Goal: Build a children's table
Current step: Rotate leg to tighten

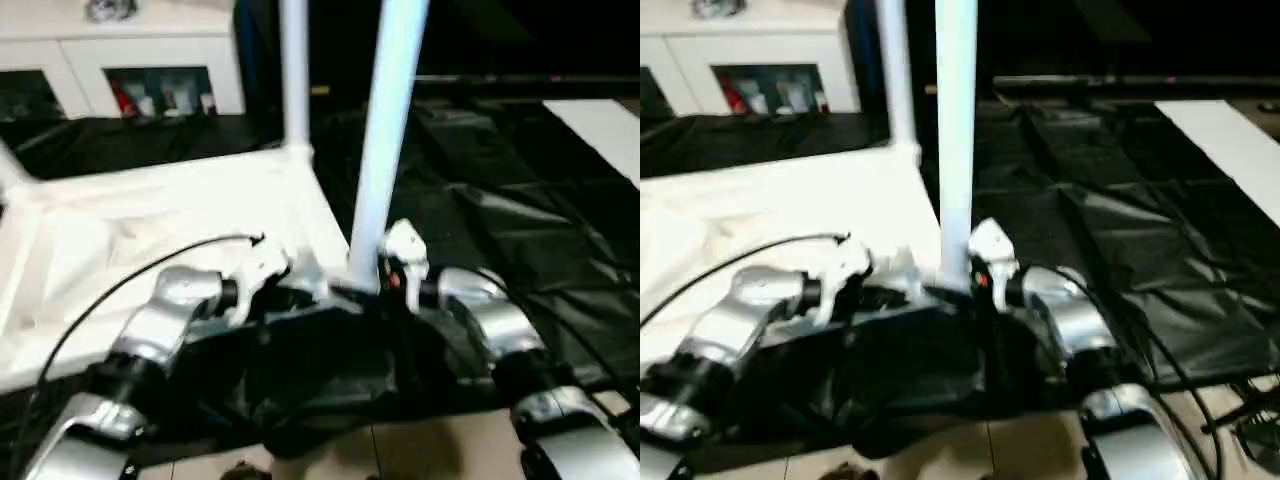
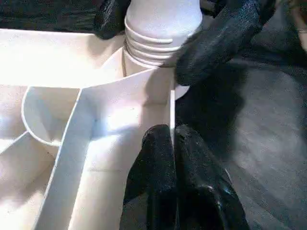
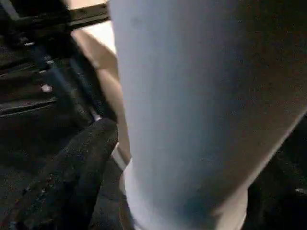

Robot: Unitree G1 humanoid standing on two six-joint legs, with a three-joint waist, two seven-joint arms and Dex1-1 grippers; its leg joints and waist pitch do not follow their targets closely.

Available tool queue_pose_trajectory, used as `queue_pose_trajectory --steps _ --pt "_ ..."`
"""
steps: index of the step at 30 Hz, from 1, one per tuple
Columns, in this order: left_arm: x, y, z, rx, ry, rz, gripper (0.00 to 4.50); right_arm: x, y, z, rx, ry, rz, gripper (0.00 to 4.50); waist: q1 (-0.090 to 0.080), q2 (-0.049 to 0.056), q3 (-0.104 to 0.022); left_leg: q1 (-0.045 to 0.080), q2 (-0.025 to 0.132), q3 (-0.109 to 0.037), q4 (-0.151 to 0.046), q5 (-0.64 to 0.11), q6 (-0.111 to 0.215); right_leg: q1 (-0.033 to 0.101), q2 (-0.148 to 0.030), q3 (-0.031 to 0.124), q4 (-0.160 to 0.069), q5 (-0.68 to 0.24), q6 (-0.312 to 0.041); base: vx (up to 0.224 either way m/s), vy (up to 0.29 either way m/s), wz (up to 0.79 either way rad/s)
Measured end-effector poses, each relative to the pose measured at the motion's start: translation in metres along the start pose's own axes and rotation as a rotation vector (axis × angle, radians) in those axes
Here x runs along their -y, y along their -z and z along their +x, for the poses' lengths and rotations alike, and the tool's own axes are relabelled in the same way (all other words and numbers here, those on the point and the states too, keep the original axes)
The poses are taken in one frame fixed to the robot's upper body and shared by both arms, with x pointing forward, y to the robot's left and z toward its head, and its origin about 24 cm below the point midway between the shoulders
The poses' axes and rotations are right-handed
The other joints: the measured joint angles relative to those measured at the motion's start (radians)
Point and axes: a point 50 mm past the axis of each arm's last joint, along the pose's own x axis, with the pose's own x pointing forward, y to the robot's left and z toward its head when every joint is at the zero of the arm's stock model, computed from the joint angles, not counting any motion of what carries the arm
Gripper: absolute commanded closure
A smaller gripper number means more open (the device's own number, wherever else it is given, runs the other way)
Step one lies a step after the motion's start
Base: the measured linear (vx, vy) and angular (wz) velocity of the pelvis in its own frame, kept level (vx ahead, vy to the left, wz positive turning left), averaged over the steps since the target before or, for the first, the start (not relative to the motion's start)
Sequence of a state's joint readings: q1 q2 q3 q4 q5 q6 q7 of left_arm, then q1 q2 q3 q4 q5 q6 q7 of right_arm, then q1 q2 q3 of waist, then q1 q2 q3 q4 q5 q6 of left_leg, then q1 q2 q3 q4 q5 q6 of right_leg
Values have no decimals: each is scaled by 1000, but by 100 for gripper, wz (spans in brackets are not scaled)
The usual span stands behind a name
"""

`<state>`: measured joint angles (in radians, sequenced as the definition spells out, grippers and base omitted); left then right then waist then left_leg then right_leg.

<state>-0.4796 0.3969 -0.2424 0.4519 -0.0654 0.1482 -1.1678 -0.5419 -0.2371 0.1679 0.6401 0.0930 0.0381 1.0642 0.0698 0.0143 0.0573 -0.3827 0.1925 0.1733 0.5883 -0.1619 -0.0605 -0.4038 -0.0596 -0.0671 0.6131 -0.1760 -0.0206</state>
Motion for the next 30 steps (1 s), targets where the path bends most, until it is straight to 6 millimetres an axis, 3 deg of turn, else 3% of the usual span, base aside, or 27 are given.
queue_pose_trajectory --steps 7,14,19,24,28,30 --pt "4 2 -5 -16 55 14 450 -4 1 -8 -17 -82 6 98 13 0 0 0 0 0 0 0 0 0 0 0 0 -1 1 0 0 0" --pt "7 3 -8 -20 74 21 450 -7 2 -8 -17 -105 23 165 16 -1 0 0 0 0 0 0 0 0 0 0 0 -1 1 0 0 0" --pt "8 3 -7 -17 66 21 450 -9 1 -4 -8 -103 27 174 16 -1 0 1 0 0 0 0 0 0 0 0 0 -1 2 0 0 0" --pt "1 1 2 -1 -32 -6 450 -4 5 5 38 71 77 174 11 -4 0 2 0 0 0 0 0 1 0 0 0 -1 2 0 0 0" --pt "-11 -8 20 4 -174 -46 450 12 0 23 58 354 153 175 -10 -4 0 3 -1 0 1 0 0 1 0 1 -1 -1 2 0 0 0" --pt "-14 -12 29 5 -217 -58 450 16 0 26 66 453 183 175 -10 -4 0 4 -2 0 0 0 0 2 -1 1 -2 -1 2 0 0 0"
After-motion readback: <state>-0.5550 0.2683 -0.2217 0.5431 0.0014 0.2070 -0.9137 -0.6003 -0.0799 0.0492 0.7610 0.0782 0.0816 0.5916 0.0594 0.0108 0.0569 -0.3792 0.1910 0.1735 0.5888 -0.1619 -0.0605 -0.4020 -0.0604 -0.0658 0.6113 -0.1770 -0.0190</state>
